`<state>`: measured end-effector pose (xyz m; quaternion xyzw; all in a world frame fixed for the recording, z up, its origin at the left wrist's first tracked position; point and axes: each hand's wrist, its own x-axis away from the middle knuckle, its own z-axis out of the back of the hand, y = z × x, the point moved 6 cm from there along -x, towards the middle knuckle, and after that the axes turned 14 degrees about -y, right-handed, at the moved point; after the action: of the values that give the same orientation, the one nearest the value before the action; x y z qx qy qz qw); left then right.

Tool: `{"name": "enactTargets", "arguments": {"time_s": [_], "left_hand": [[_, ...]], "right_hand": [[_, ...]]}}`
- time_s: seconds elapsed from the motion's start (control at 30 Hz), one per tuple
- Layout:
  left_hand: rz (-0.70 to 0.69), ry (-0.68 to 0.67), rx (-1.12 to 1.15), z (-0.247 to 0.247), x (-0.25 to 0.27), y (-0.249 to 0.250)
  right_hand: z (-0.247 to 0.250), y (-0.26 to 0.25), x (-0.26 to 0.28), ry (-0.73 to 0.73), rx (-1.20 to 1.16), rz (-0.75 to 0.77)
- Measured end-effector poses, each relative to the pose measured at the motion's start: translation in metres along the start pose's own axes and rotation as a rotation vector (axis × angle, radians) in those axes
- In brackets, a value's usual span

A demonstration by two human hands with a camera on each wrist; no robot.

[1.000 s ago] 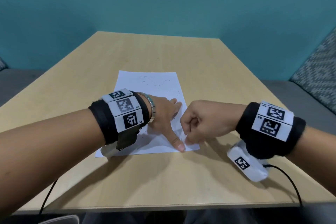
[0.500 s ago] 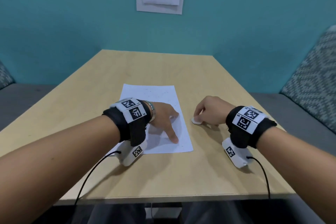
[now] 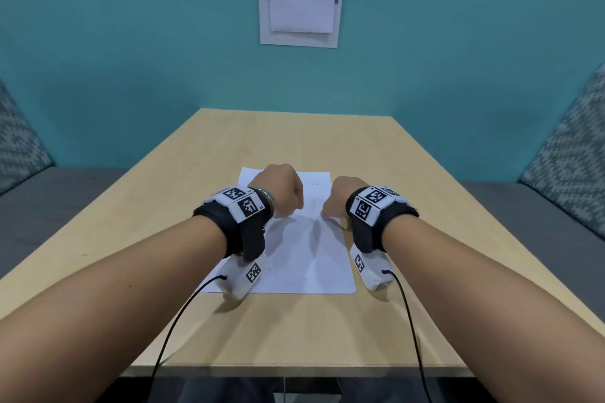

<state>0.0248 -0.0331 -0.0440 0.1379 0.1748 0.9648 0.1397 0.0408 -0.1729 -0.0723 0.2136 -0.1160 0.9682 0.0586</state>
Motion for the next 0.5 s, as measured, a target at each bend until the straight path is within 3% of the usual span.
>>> {"name": "enactTargets", "arguments": {"time_s": [0.07, 0.27, 0.33, 0.4, 0.5], "left_hand": [[0.054, 0.009, -0.008, 0.005, -0.002, -0.015], [0.403, -0.141, -0.263, 0.018, 0.009, -0.065], [0.466, -0.224, -0.266, 0.015, 0.011, -0.076], [0.489, -0.261, -0.239, 0.012, 0.012, -0.079], [0.507, -0.244, -0.234, 0.013, 0.015, -0.074]], "right_hand": [[-0.003, -0.009, -0.006, -0.020, 0.031, -0.024], [-0.008, -0.016, -0.029, -0.080, 0.061, -0.063], [-0.010, -0.015, -0.046, -0.084, 0.092, -0.064], [-0.005, -0.019, -0.019, -0.080, 0.148, -0.016], [-0.005, -0.015, 0.003, -0.148, -0.056, 0.017]]}}
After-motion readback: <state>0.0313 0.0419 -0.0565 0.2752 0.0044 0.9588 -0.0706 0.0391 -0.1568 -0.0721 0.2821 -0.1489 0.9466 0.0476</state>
